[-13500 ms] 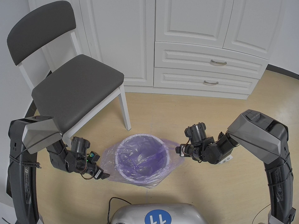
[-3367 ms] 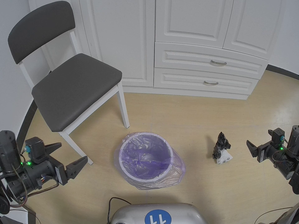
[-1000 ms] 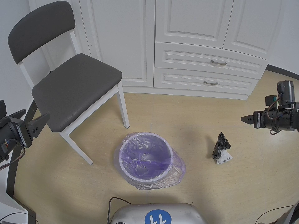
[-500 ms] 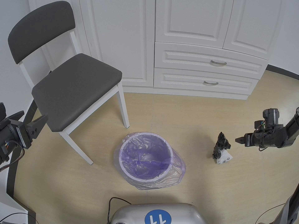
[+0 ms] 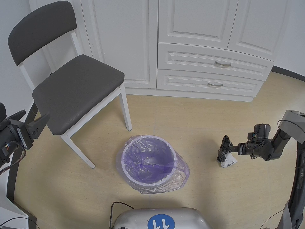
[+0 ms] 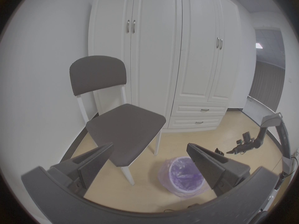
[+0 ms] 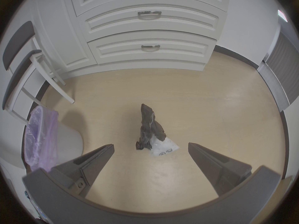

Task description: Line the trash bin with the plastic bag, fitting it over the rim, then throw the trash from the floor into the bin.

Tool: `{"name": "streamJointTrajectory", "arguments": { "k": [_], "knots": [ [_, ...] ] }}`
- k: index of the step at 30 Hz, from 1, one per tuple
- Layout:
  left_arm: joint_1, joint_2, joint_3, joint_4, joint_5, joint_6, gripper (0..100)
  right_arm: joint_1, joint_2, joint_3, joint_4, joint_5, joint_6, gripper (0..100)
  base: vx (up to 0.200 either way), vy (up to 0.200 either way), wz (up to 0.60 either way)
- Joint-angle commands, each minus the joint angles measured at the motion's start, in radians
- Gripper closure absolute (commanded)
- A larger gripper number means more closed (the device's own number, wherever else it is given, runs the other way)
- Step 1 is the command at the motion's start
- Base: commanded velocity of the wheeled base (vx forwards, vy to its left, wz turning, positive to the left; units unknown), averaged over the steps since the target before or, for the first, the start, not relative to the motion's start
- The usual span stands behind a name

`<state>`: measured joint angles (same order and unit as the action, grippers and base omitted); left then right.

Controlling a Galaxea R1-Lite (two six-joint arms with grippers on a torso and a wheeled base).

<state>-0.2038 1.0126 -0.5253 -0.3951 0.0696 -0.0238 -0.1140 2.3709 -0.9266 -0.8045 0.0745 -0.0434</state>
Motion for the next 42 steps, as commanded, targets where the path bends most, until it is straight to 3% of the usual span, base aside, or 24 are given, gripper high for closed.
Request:
{"name": "streamJointTrajectory", "arguments": {
  "k": [1,12,17,24,27,29,37,42],
  "knots": [
    [-0.019,0.021,0.028,-0.065,-0.020,-0.002,0,0.004,0.131,-0.061,-0.036,-0.004,0.005,0,0.000,0.000,0.00],
    [-0.066,0.139,0.120,-0.364,-0.019,-0.001,0,0.007,0.222,-0.207,-0.022,-0.002,0.128,0,0.000,0.000,0.00],
    [-0.074,0.152,0.128,-0.380,-0.019,-0.001,0,0.017,0.249,-0.287,-0.012,-0.004,0.157,0,0.000,0.000,0.00],
    [-0.098,0.152,0.128,-0.381,-0.019,-0.001,0,0.036,0.332,-0.483,0.114,-0.009,0.180,0,0.000,0.000,0.00],
    [-0.098,0.152,0.128,-0.381,-0.019,-0.001,0,0.034,0.358,-0.535,0.174,-0.007,0.183,0,0.000,0.000,0.00],
    [-0.105,0.161,0.126,-0.381,-0.019,-0.004,0,0.031,0.418,-0.672,0.294,-0.010,0.191,0,0.000,0.000,0.00],
    [-0.118,0.218,0.122,-0.387,-0.016,-0.011,0,0.033,0.456,-0.758,0.364,-0.028,0.186,0,0.000,0.000,0.00],
    [-0.151,0.325,0.151,-0.481,-0.014,-0.018,0,0.031,0.464,-0.791,0.436,-0.030,0.191,0,0.000,0.000,0.00]
  ]
}}
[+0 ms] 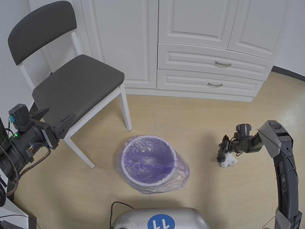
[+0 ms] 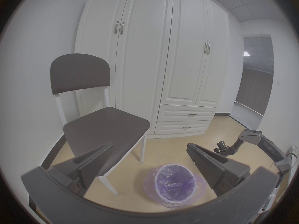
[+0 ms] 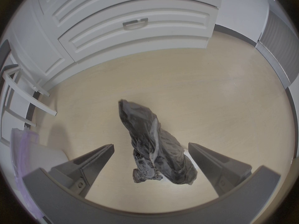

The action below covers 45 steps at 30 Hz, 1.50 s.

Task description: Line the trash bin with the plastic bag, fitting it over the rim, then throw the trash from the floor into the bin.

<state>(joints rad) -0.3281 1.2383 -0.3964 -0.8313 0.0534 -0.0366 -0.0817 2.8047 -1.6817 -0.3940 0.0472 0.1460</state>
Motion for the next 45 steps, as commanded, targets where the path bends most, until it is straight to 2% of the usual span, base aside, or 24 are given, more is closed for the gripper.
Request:
{"name": "streamJointTrajectory", "arguments": {
  "k": [1,4,11,16,17,24,26,31,33,35,38,40,41,42,45],
  "knots": [
    [-0.037,0.135,0.037,-0.083,0.002,-0.012,0,-0.003,0.030,-0.039,0.027,-0.001,0.003,0,0.000,0.000,0.00],
    [-0.052,0.184,0.051,-0.129,0.002,-0.026,0,-0.001,0.033,-0.044,0.030,-0.001,0.004,0,0.000,0.000,0.00],
    [-0.091,0.425,0.067,-0.296,0.000,-0.146,0,-0.001,0.042,-0.067,0.046,-0.003,0.009,0,0.000,0.000,0.00],
    [-0.091,0.452,0.102,-0.381,-0.009,-0.141,0,-0.001,0.050,-0.076,0.046,-0.003,0.024,0,0.000,0.000,0.00],
    [-0.097,0.443,0.122,-0.413,-0.009,-0.138,0,-0.001,0.050,-0.076,0.046,-0.007,0.024,100,0.000,0.000,0.00],
    [-0.118,0.426,0.143,-0.453,-0.003,-0.132,0,-0.001,0.065,-0.104,0.055,-0.029,0.027,100,0.000,0.000,0.00],
    [-0.120,0.423,0.145,-0.453,-0.003,-0.129,0,-0.006,0.073,-0.113,0.047,-0.056,0.024,100,0.000,0.000,0.00],
    [-0.120,0.400,0.160,-0.453,0.002,-0.074,0,-0.013,0.013,-0.052,0.035,-0.081,0.026,100,0.000,0.000,0.00],
    [-0.121,0.363,0.169,-0.453,0.003,-0.045,0,-0.029,-0.093,0.073,0.038,-0.066,0.012,100,0.000,0.000,0.00],
    [-0.124,0.342,0.171,-0.451,0.002,-0.036,0,-0.033,-0.148,0.109,0.050,-0.061,0.000,100,0.000,0.000,0.00],
    [-0.132,0.268,0.177,-0.437,0.003,-0.008,0,-0.050,-0.366,0.217,0.064,-0.072,-0.025,100,0.000,0.000,0.00],
    [-0.140,0.224,0.180,-0.424,0.002,0.018,0,-0.056,-0.553,0.316,0.109,-0.069,-0.042,100,0.000,0.000,0.00],
    [-0.141,0.222,0.180,-0.422,0.002,0.020,0,-0.056,-0.565,0.323,0.113,-0.069,-0.045,100,0.000,0.000,0.00],
    [-0.146,0.194,0.179,-0.404,0.002,0.035,0,-0.059,-0.683,0.381,0.161,-0.064,-0.066,100,0.000,0.000,0.00],
    [-0.157,0.158,0.175,-0.364,0.002,0.049,0,-0.059,-0.838,0.448,0.227,-0.064,-0.085,100,0.000,0.000,0.00]
  ]
}}
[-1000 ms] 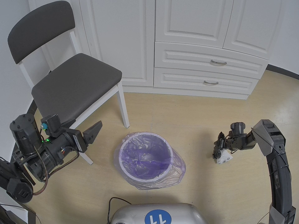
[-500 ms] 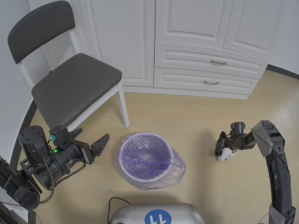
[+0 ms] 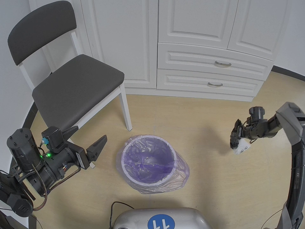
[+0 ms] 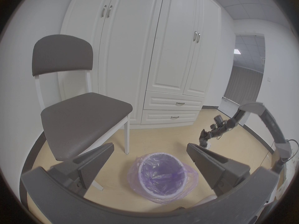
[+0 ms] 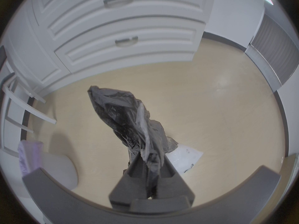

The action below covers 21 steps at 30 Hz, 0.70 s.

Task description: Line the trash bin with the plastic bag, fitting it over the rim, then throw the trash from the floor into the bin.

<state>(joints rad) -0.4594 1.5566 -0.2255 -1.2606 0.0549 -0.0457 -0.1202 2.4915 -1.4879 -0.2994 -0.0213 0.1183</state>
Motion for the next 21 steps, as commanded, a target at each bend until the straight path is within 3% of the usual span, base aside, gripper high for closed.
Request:
{"name": "streamJointTrajectory", "arguments": {
  "k": [1,7,9,10,11,13,16,17,21],
  "knots": [
    [-0.028,-0.168,0.002,0.079,0.002,0.058,0,-0.016,-0.557,0.267,0.140,0.004,-0.057,100,0.000,0.000,0.00],
    [-0.022,-0.155,-0.011,0.122,0.000,0.052,0,0.056,-0.697,0.324,0.128,0.006,-0.034,100,0.000,0.000,0.00],
    [-0.015,-0.142,-0.020,0.132,0.000,0.049,0,0.165,-0.726,0.322,0.019,-0.016,0.136,100,0.000,0.000,0.00],
    [-0.015,-0.142,-0.021,0.132,0.000,0.049,0,0.177,-0.726,0.321,-0.003,-0.019,0.162,100,0.000,0.000,0.00],
    [-0.012,-0.148,-0.026,0.132,0.002,0.049,0,0.257,-0.724,0.319,-0.124,-0.048,0.293,100,0.000,0.000,0.00],
    [-0.012,-0.155,-0.026,0.133,0.002,0.050,0,0.310,-0.704,0.308,-0.211,-0.083,0.342,100,0.000,0.000,0.00],
    [-0.012,-0.161,-0.026,0.132,0.003,0.050,0,0.346,-0.680,0.298,-0.230,-0.128,0.299,100,0.000,0.000,0.00],
    [-0.010,-0.174,-0.026,0.133,0.003,0.052,0,0.379,-0.674,0.311,-0.234,-0.169,0.192,100,0.000,0.000,0.00],
    [-0.005,-0.190,-0.026,0.136,0.003,0.055,0,0.433,-0.669,0.383,-0.265,-0.215,0.046,100,0.000,0.000,0.00]
  ]
}}
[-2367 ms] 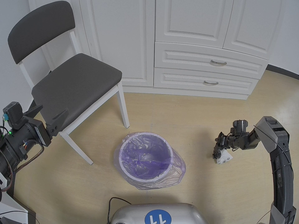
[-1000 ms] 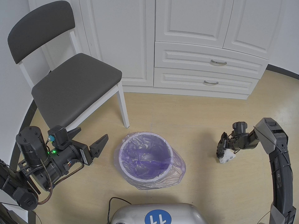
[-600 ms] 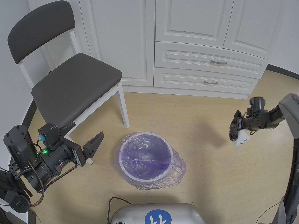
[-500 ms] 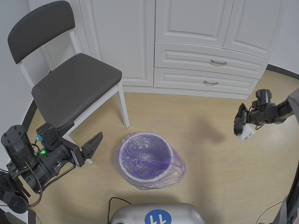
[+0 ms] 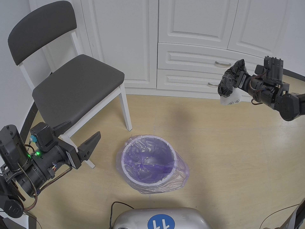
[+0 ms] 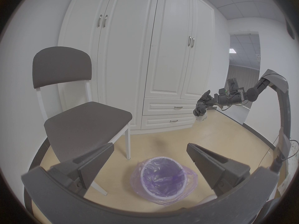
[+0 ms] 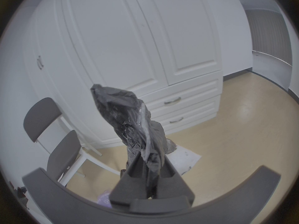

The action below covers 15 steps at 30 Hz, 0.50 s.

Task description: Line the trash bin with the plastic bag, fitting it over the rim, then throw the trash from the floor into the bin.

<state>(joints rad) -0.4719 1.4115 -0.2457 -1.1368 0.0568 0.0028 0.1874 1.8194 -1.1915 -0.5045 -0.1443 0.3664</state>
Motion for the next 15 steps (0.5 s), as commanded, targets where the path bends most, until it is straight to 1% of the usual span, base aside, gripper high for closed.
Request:
{"name": "streamJointTrajectory", "arguments": {
  "k": [1,2,4,5,6,7,8,9,10,11,15],
  "knots": [
    [0.007,-0.045,-0.006,0.012,0.001,0.006,0,0.125,0.003,0.087,-0.060,-0.092,-0.202,100,0.000,0.000,0.00],
    [0.007,-0.049,-0.007,0.011,0.001,0.008,0,0.144,-0.017,0.125,-0.095,-0.084,-0.221,100,0.000,0.000,0.00],
    [0.006,-0.052,-0.007,0.011,0.001,0.008,0,0.210,-0.072,0.194,-0.169,-0.069,-0.219,100,0.000,0.000,0.00],
    [0.006,-0.052,-0.007,0.011,0.001,0.008,0,0.210,-0.072,0.194,-0.169,-0.069,-0.219,100,0.000,0.000,0.00],
    [0.006,-0.055,-0.007,0.011,0.001,0.008,0,0.253,-0.084,0.233,-0.210,-0.032,-0.216,100,0.000,0.000,0.00],
    [0.006,-0.055,-0.007,0.011,0.001,0.008,0,0.253,-0.084,0.233,-0.210,-0.032,-0.216,100,0.000,0.000,0.00],
    [0.006,-0.060,-0.006,0.011,0.001,0.008,0,0.274,-0.084,0.268,-0.240,-0.012,-0.216,100,0.000,0.000,0.00],
    [0.006,-0.060,-0.006,0.011,0.001,0.008,0,0.274,-0.084,0.268,-0.240,-0.012,-0.216,100,0.000,0.000,0.00],
    [0.006,-0.066,-0.007,0.012,0.001,0.008,0,0.323,-0.075,0.337,-0.304,-0.008,-0.219,100,0.000,0.000,0.00],
    [0.006,-0.068,-0.007,0.012,0.001,0.008,0,0.348,-0.063,0.371,-0.345,-0.006,-0.221,100,0.000,0.000,0.00],
    [0.006,-0.068,-0.006,0.011,0.000,0.010,0,0.422,0.035,0.406,-0.500,-0.024,-0.230,100,0.000,0.000,0.00]
  ]
}}
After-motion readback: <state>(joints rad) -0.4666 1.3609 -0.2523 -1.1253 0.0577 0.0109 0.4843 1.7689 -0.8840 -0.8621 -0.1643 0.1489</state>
